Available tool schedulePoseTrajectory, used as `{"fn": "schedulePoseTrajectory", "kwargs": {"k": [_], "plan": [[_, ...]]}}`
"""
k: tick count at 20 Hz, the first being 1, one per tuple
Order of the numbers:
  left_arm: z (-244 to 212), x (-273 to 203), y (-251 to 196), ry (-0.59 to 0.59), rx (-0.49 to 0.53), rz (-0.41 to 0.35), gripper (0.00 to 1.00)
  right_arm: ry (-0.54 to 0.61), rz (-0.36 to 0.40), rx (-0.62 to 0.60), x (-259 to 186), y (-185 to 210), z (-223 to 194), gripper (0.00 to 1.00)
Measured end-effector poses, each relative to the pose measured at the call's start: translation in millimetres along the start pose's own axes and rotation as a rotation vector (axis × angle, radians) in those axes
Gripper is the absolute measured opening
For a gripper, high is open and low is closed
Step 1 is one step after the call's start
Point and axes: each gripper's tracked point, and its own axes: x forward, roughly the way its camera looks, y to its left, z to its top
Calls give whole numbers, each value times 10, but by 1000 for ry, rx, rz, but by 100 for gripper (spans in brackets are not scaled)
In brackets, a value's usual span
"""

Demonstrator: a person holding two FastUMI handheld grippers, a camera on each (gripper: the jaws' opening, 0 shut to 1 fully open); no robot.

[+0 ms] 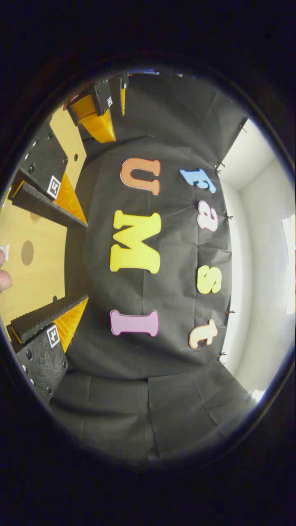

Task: Put the toothbrush and toothpaste on the desktop into the cup, then pick up the cup and place it on the coaster on the desktop.

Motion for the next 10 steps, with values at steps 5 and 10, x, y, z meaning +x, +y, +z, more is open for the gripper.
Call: {"fn": "schedulePoseTrajectory", "kwargs": {"k": [5, 10], "plan": [[-1, 59, 147, -1, -1, 3, 98, -9, -14, 33, 45, 97, 38, 95], [5, 165, 62, -12, -4, -32, 98, 3, -31, 15, 122, 100, -11, 97]]}}
